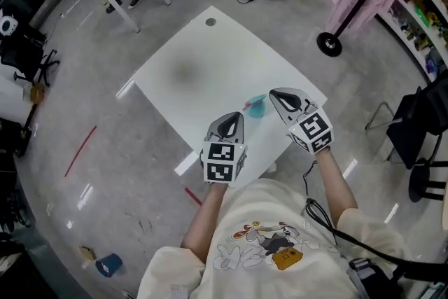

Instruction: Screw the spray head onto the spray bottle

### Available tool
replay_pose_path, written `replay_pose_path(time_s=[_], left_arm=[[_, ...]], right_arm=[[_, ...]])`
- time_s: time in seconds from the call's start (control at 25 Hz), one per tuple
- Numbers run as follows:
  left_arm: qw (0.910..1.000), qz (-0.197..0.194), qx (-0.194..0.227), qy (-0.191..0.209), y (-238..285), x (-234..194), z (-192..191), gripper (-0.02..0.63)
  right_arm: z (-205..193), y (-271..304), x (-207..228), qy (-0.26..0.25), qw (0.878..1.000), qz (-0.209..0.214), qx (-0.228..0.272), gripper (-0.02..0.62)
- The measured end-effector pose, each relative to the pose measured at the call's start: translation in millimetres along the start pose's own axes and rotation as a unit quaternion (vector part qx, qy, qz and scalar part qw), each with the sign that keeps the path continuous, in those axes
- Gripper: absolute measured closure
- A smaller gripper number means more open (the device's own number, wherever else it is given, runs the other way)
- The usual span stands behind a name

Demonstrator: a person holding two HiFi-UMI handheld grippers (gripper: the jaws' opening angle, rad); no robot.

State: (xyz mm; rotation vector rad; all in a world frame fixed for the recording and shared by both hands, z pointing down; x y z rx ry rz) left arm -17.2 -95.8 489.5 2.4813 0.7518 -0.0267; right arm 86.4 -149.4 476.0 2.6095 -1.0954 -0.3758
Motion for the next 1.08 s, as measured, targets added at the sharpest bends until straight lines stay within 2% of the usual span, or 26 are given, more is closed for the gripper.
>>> replay_pose_path(time_s=[0.08,0.16,0.24,0.4,0.52,0.64,0.72,0.84,1.08], left_arm=[[1.0000,0.001,-0.004,-0.008,0.1,3.2,-5.5,0.600],[0.9999,0.001,-0.008,-0.014,1.3,9.4,-12.4,0.600],[0.9998,0.000,-0.009,-0.017,2.5,15.3,-16.7,0.600],[0.9999,-0.001,-0.011,-0.011,1.1,13.7,-15.1,0.600],[0.9999,-0.007,-0.010,-0.007,5.9,2.2,0.0,0.600],[0.9992,0.022,-0.020,-0.028,-10.9,-28.1,-20.6,0.600],[0.9988,0.031,-0.019,-0.032,-11.2,-36.5,-35.3,0.600],[0.9995,0.024,-0.003,-0.021,1.0,-26.9,-23.4,0.600],[0.9996,0.020,0.006,-0.019,0.9,21.7,-0.7,0.600]], right_arm=[[-8.8,4.4,0.8,0.072,0.997,-0.027,0.020,0.589],[-17.3,6.1,-1.4,0.135,0.990,-0.031,0.029,0.590],[-22.8,4.4,-4.9,0.154,0.987,-0.030,0.027,0.591],[-24.6,3.5,-8.3,0.155,0.987,-0.029,0.018,0.591],[-20.2,8.2,0.9,0.161,0.986,-0.043,0.014,0.591],[-34.8,40.4,-29.2,0.174,0.985,-0.006,0.000,0.591],[-51.9,52.2,-36.4,0.163,0.986,0.008,-0.010,0.591],[-54.4,38.6,-12.6,0.135,0.991,-0.007,-0.010,0.591],[-42.5,-12.4,11.1,0.117,0.993,-0.008,-0.011,0.591]])
Point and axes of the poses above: the fingertips, and each gripper's own axes: y forward along the fingers, x to its right, z out of its top, the point moved 2 cm from there along -y, backward along the fingers, and after that the axes turned 5 degrees about -z, right-handed, at the moved point
